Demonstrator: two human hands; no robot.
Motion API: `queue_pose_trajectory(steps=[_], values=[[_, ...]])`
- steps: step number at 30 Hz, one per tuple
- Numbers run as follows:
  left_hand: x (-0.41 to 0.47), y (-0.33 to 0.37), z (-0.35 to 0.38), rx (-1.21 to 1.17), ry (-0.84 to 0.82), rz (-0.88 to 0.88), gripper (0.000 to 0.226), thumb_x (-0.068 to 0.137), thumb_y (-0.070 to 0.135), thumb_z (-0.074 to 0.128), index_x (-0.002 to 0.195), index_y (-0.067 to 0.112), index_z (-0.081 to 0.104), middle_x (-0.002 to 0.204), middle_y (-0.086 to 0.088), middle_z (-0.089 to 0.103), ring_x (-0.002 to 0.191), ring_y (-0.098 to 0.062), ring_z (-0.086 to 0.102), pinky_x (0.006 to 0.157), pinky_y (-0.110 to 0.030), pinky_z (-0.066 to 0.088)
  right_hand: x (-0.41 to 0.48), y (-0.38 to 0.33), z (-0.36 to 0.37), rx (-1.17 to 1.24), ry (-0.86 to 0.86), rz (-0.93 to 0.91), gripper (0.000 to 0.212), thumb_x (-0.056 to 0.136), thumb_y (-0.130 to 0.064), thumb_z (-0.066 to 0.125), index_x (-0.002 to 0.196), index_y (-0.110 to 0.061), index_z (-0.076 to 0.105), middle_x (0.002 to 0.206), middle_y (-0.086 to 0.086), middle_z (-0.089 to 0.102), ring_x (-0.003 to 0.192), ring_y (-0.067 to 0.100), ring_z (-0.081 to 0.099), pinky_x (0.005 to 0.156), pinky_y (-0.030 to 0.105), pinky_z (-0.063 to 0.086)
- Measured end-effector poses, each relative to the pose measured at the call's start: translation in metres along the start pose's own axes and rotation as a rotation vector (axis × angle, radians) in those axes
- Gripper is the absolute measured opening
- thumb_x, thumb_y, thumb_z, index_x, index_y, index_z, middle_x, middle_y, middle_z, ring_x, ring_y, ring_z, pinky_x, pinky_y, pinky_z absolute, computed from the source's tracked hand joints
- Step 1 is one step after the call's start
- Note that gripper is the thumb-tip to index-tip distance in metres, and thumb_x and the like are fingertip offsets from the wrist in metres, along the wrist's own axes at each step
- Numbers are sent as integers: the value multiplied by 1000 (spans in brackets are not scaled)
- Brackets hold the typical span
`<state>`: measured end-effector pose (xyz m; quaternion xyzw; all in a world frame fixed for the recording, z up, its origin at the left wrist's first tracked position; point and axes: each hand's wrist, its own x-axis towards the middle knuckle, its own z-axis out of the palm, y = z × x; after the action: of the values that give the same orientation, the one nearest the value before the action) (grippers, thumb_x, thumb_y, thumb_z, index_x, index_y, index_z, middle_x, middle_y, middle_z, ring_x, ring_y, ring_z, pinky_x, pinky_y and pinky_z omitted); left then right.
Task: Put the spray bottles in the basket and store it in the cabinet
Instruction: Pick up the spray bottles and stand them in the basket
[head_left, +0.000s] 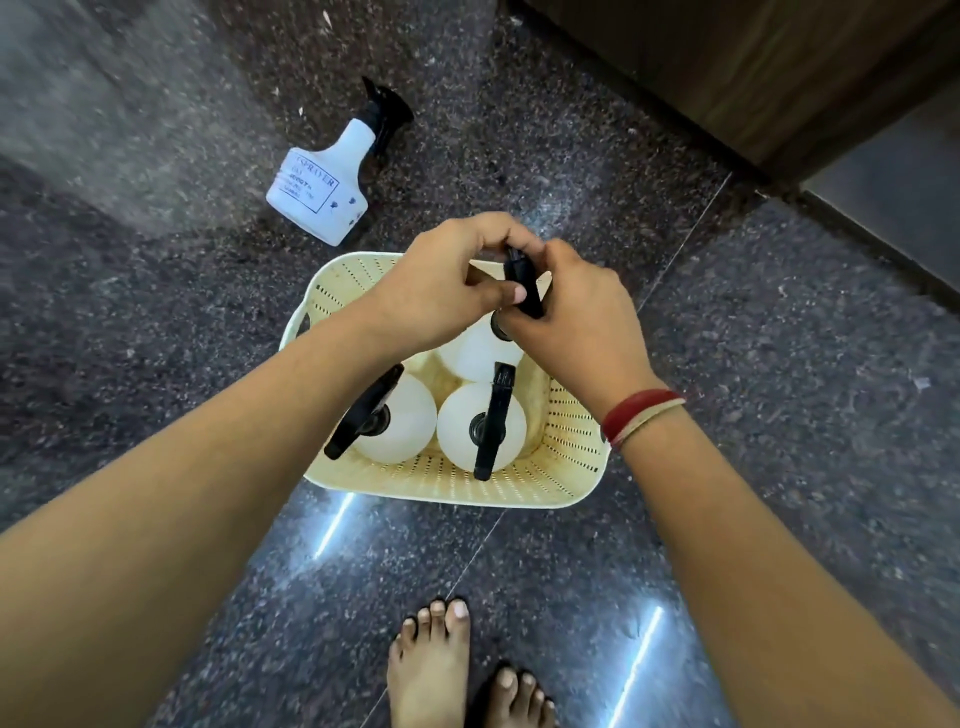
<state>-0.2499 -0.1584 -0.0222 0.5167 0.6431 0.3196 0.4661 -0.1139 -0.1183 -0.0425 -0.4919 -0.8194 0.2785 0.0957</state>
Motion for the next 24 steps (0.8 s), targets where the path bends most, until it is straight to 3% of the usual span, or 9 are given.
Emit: queue_pose_trajectory(steps=[2,5,7,9,11,13,15,19,24], values=[[-6,5,-5,-39,85,-56,40,82,7,68,119,16,56,110,-3,60,95,-15,63,89,-29,50,-4,-4,2,18,36,60,25,74,-26,64,90,-17,47,65,-2,55,58,23,50,49,29,29],[-31,-4,-19,412,282,-171,46,84,42,63,124,21,52,116,-2,60,100,-17,58,82,-25,42,-8,-3,7,7,72,169,26,76,-26,62,84,-18,40,58,-12,39,50,2,33,42,16,19],[-58,-12,-25,607,240,-380,68,76,66,54,125,19,48,119,-10,57,104,-30,58,83,-36,45,-9,-2,10,54,99,241,25,77,-26,63,85,-16,41,59,-13,40,50,-2,33,38,14,26],[-82,-21,-20,684,53,-550,79,66,74,57,122,19,47,111,-9,58,95,-30,59,80,-39,49,-10,-5,14,139,136,309,24,78,-23,63,85,-13,43,58,-13,43,48,-1,40,43,14,36],[-99,-30,-6,714,-53,-563,64,68,57,69,115,20,46,96,-3,59,81,-26,58,70,-34,49,-11,-9,17,289,147,409,22,79,-20,63,87,-11,44,59,-9,50,46,6,55,48,22,50],[-105,-38,3,713,47,-472,40,80,29,66,114,17,48,93,-5,60,78,-29,58,63,-35,47,-10,-13,21,426,145,479,21,79,-18,62,90,-9,46,64,-1,59,49,16,66,51,41,58],[-105,-45,4,727,137,-390,24,86,18,57,110,15,55,94,-7,62,80,-31,60,62,-36,47,-7,-19,24,480,140,496,21,79,-18,62,90,-10,45,72,9,66,55,24,69,53,45,59],[-102,-47,-2,732,168,-343,15,86,18,55,100,14,58,90,-7,61,74,-31,60,59,-39,50,-15,-25,30,566,207,530,24,78,-16,63,77,-19,40,71,13,68,47,22,67,45,42,57],[-102,-54,-2,743,171,-341,12,87,22,55,94,13,51,79,1,46,65,-23,46,54,-32,39,-25,-26,33,634,302,565,27,81,-20,68,86,-12,42,73,15,68,47,25,68,43,41,57]])
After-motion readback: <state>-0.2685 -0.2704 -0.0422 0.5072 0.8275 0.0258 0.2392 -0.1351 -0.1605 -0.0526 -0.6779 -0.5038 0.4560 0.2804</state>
